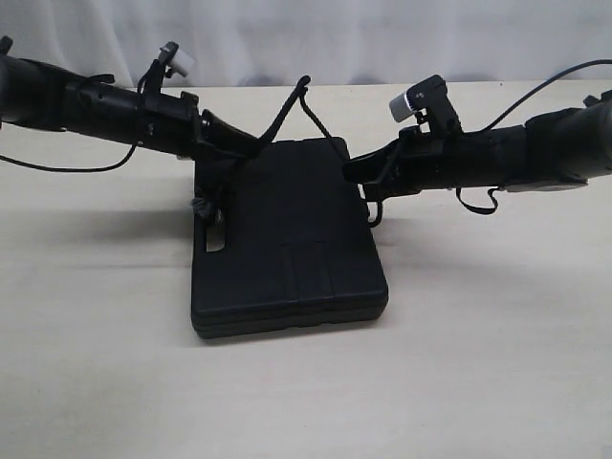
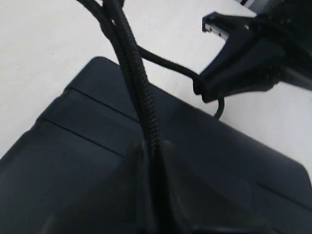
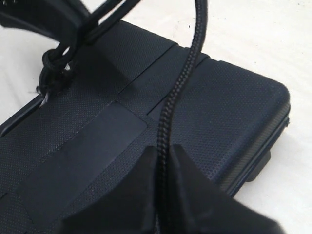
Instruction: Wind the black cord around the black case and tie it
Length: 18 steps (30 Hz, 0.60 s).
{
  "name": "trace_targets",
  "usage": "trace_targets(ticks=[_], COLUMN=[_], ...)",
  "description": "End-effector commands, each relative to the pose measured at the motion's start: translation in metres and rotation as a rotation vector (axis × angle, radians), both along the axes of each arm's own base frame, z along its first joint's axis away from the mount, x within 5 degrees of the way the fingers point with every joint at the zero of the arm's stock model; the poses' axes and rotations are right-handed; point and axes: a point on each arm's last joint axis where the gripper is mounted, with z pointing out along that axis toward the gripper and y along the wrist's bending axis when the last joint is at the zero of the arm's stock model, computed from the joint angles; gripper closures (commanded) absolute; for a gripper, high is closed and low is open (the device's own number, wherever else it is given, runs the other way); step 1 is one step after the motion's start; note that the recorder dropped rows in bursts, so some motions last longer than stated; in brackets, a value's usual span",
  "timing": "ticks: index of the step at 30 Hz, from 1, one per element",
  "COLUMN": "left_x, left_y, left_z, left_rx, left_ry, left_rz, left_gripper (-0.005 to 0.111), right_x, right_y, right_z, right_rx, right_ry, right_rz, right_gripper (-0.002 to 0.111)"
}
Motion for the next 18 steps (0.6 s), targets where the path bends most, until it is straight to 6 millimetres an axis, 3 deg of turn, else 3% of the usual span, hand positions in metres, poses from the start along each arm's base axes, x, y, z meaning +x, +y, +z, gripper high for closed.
trace_targets(ticks=[1, 10, 18], left_x=[-0.0020, -0.0097, -0.0010], left_y=[-0.0035, -0.0071, -0.0040], left_z=[0.0022, 0.0092, 0.0038], left_rx=[0.017, -0.061, 0.013], left_ry=[-0.096, -0.163, -0.175], left_rz=[-0.071, -0.183, -0.091], left_gripper=[0.107, 0.107, 0.107], right_x=[-0.0011, -0.0012, -0.0028], right_y=[-0.0007, -0.0006, 0.0010], right_z=[0.0031, 0.0032, 0.0043], right_rx=[0.001, 0.002, 0.016], right_ry=[-0.009, -0.009, -0.011], right_rz=[0.004, 0.005, 0.029], right_gripper=[0.104, 0.104, 0.104])
